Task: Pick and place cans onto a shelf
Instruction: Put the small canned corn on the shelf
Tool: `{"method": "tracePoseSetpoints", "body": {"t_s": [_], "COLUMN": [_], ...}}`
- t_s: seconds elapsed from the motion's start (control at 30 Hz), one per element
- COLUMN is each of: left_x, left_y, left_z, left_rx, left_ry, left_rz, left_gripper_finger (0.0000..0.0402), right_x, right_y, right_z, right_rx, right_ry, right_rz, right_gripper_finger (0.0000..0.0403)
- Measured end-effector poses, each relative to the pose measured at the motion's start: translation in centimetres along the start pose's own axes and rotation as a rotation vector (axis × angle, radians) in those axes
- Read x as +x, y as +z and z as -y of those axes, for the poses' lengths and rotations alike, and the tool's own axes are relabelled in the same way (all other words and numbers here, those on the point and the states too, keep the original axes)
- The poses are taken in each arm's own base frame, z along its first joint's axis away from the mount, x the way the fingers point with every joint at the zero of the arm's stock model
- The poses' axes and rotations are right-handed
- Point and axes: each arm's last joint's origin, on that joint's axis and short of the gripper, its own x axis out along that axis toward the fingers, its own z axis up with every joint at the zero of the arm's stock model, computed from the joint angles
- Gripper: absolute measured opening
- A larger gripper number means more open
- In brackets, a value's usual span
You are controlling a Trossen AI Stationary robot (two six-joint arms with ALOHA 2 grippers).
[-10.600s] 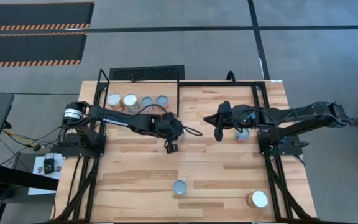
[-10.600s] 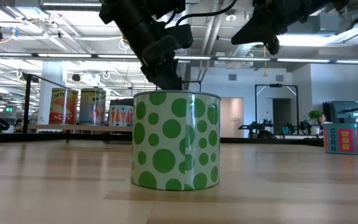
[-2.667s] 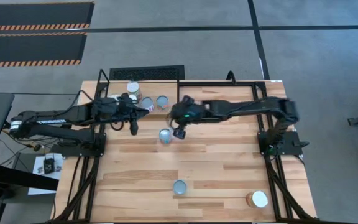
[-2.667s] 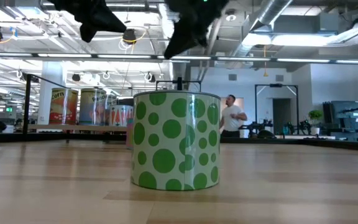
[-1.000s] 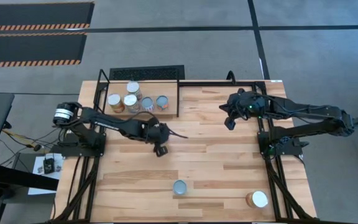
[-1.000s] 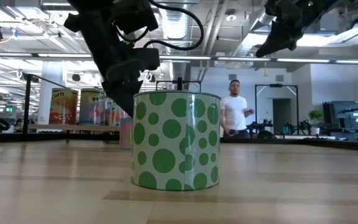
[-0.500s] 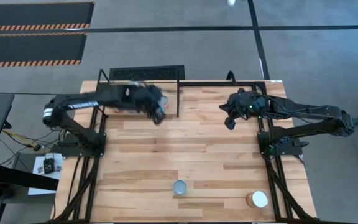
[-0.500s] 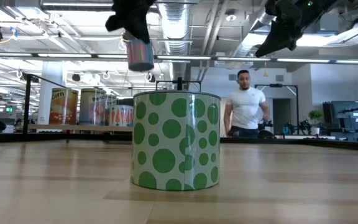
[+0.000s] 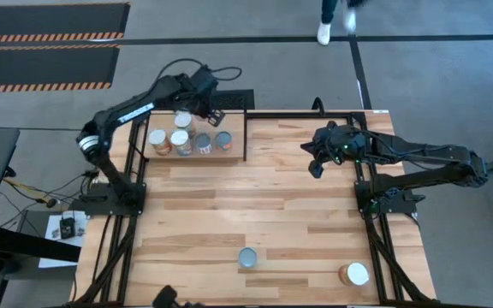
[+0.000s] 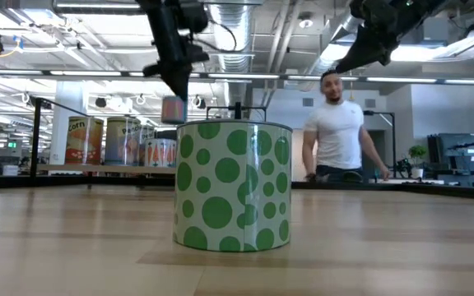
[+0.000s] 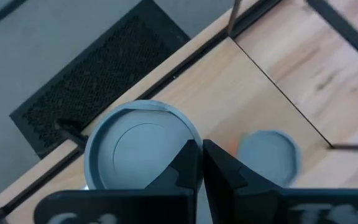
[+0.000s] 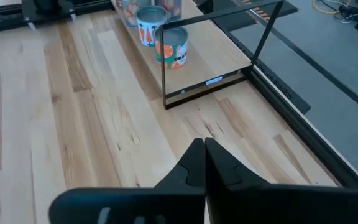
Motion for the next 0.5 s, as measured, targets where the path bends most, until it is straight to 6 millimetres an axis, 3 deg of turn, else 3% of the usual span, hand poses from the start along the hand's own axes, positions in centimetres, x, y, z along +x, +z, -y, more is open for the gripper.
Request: {"method": "tracePoseSetpoints", "body": {"t_s": [0.23, 0.5], "left_x": [4.4, 7.4], "left_y": [0.3, 0.5], "left_z": [0.3, 0.7], "left_rx": [-0.028, -0.07], "left_ry": [-0.004, 0.0], "left_rz": [-0.105, -0.147], "left_gripper_finger": [0.0, 0.0], "right_x": [0.0, 0.0], "right_y": [0.1, 0.1], "right_z": [0.0, 0.1], "right_rx": [0.005, 0.005], "right_ry": [-0.002, -0.026], "right_rz": [0.015, 0.017], "right_gripper_finger": [0.0008, 0.0008]}}
